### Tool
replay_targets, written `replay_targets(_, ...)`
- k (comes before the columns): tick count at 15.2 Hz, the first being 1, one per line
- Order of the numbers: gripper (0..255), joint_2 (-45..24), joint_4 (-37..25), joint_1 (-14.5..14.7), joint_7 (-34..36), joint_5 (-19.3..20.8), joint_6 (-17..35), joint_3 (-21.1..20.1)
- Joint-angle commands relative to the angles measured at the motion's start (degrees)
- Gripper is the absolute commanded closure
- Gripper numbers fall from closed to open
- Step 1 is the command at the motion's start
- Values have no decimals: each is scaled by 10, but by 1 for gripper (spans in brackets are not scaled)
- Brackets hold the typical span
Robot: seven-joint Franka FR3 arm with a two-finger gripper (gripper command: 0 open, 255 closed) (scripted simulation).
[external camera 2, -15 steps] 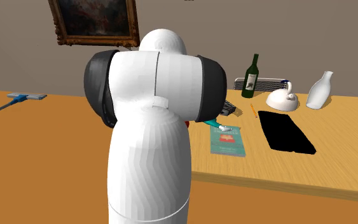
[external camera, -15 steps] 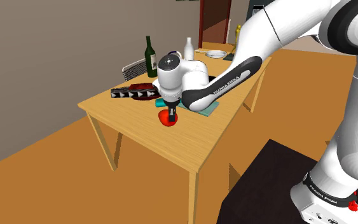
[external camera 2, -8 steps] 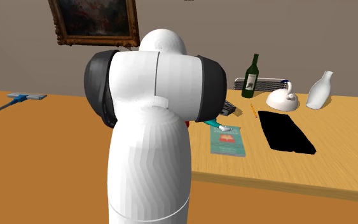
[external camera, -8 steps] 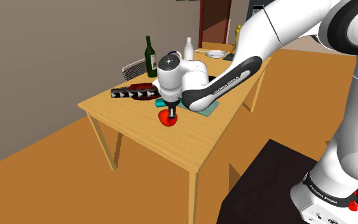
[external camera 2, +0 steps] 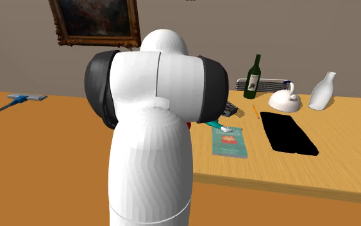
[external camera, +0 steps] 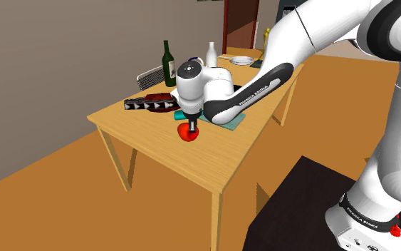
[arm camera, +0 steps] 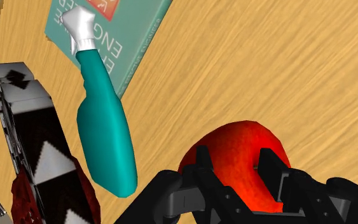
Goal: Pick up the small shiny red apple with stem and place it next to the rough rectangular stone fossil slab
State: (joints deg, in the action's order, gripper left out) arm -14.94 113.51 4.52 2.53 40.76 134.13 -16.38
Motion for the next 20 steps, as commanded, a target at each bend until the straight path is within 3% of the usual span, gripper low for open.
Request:
replay_targets(1, 255, 3, -1, -1, -5, -5, -5, -1)
replay_targets(20, 255, 67, -61, -8, -94, -81, -105, -18)
